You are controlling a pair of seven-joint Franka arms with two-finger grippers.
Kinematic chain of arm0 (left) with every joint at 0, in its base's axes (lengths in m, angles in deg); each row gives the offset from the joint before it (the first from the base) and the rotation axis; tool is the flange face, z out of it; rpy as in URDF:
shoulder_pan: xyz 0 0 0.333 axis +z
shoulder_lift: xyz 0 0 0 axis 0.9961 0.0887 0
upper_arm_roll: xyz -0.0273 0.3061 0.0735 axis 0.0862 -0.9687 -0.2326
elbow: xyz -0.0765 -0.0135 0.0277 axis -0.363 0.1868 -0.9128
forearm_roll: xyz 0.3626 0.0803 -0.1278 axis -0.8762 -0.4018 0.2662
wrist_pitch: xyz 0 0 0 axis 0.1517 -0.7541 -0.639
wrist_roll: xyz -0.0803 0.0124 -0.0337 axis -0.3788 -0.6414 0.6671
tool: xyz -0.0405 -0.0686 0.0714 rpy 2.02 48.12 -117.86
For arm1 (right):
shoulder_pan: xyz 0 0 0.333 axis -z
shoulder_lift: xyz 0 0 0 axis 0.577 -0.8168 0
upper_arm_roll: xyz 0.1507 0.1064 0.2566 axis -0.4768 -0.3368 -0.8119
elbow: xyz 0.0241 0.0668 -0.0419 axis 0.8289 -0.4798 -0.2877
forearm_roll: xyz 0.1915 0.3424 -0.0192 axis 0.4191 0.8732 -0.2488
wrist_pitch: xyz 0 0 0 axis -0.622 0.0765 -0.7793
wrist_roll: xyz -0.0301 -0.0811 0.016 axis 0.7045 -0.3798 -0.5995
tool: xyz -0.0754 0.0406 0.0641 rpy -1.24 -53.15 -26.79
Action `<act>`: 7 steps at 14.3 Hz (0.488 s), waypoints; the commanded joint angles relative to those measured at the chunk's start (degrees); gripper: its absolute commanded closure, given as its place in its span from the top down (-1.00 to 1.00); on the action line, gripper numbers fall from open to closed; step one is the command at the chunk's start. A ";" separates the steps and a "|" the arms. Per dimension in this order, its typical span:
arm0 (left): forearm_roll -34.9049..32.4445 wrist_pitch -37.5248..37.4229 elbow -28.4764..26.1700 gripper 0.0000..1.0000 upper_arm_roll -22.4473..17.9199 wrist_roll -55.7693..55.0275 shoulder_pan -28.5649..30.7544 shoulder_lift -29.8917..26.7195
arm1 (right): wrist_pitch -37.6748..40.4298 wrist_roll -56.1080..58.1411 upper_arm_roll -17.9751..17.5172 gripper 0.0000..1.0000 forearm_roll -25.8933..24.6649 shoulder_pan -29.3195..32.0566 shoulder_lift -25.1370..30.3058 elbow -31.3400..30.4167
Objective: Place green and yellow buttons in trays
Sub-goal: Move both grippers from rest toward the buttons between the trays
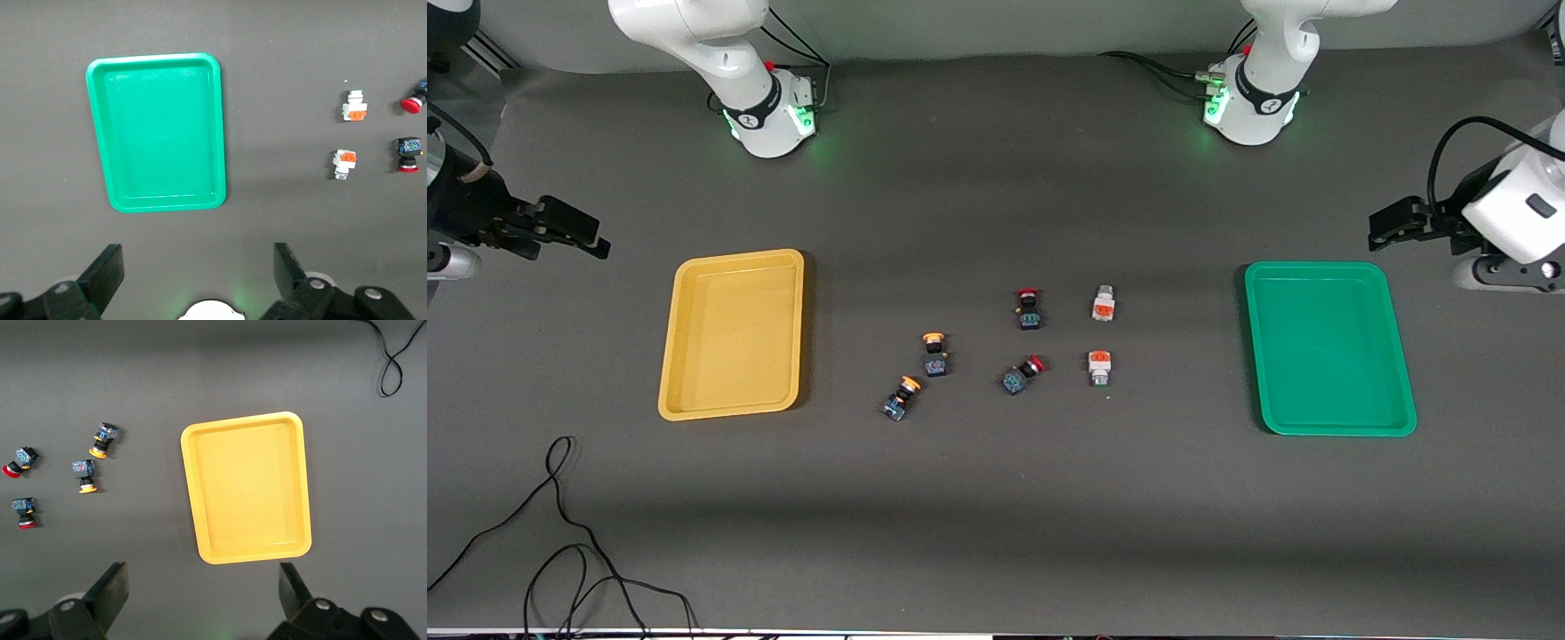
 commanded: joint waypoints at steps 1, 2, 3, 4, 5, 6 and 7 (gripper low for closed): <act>-0.39 0.54 -1.68 1.00 -1.38 0.64 -1.14 -1.77 | 0.80 0.57 3.47 1.00 -0.72 -3.47 -0.26 -0.30; -0.39 0.54 -1.60 1.00 -1.29 0.64 -0.96 -1.68 | 0.90 0.40 3.50 1.00 -0.72 -3.58 -0.96 0.04; -0.39 0.54 -1.60 1.00 -1.29 0.64 -0.96 -1.68 | 0.99 0.57 3.50 1.00 -0.72 -3.67 -1.06 0.13; -0.39 0.63 -1.60 1.00 -1.29 0.64 -0.87 -1.68 | 1.17 0.40 3.59 1.00 -0.72 -3.76 -0.97 -0.22; -0.39 0.63 -1.68 1.00 -1.29 0.64 -0.87 -1.68 | 1.17 0.22 3.50 1.00 -0.72 -3.84 -0.97 0.13; -0.39 0.63 -1.68 1.00 -1.29 0.64 -0.87 -1.68 | 1.17 0.13 3.41 1.00 -0.72 -3.76 -0.88 0.22; -0.48 0.63 -1.68 1.00 -1.29 0.64 -0.96 -1.68 | 1.25 0.13 3.50 1.00 -0.72 -3.76 -0.71 0.13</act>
